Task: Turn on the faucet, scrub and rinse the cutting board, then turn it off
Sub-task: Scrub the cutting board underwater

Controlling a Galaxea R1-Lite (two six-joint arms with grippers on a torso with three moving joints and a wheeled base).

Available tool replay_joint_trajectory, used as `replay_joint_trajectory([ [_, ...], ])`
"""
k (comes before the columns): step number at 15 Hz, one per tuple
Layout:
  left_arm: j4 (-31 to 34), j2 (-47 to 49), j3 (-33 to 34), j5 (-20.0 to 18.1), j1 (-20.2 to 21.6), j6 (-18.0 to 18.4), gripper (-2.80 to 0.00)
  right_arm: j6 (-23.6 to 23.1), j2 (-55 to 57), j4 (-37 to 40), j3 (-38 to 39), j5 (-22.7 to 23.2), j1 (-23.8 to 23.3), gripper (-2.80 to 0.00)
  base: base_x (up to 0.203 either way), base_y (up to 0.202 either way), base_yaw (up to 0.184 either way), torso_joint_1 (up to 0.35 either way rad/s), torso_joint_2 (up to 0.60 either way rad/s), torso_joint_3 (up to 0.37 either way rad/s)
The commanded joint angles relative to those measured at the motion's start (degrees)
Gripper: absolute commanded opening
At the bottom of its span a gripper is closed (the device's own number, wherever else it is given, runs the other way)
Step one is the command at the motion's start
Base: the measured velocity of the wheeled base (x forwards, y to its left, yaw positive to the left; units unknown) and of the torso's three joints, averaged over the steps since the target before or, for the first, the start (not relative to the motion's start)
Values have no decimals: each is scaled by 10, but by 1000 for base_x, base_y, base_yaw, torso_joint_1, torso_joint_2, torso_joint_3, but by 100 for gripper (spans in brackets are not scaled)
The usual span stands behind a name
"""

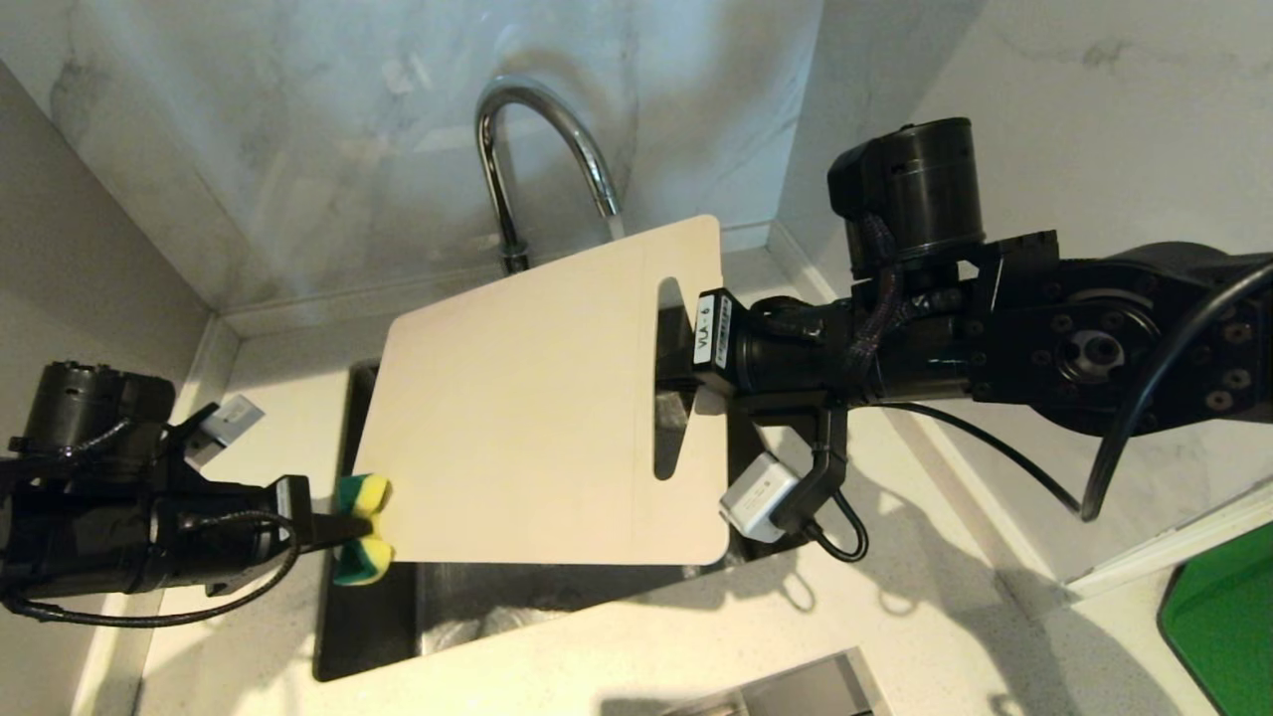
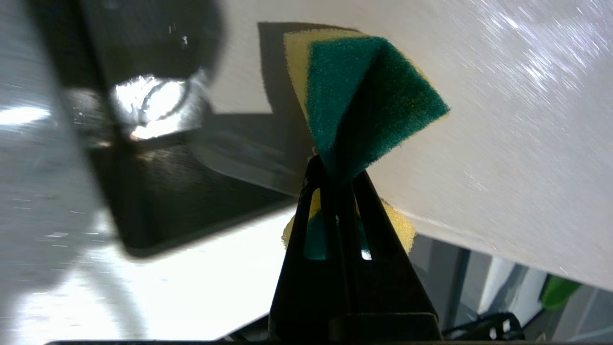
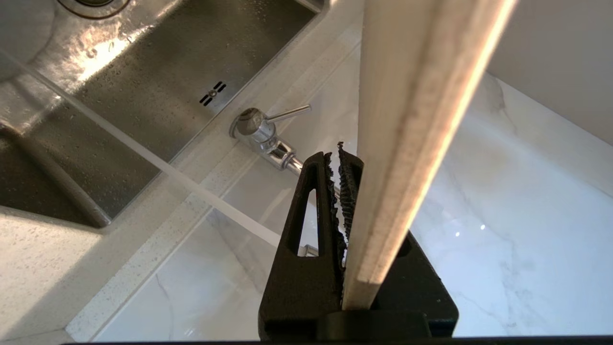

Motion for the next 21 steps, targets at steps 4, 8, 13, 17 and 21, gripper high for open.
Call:
replay_joint_trajectory([
  [4,-1,22,27,-79,157,92,-280,-8,-7,0,2,1,0,-280,0,0,0,0,0,0],
  [8,0,15,4,-89,160,85,-280,-8,-7,0,7,1,-1,-280,0,0,0,0,0,0],
  [13,27,1,-60,-89,180,59,-280,-9,-11,0,16,2,-9,-280,0,0,0,0,0,0],
  [17,26,4,-81,-100,233,66,-280,-7,-19,-21,36,2,-12,-280,0,0,0,0,0,0],
  [21,104,-10,-170,-106,190,38,-280,12,-23,-56,58,3,-12,-280,0,0,0,0,0,0],
])
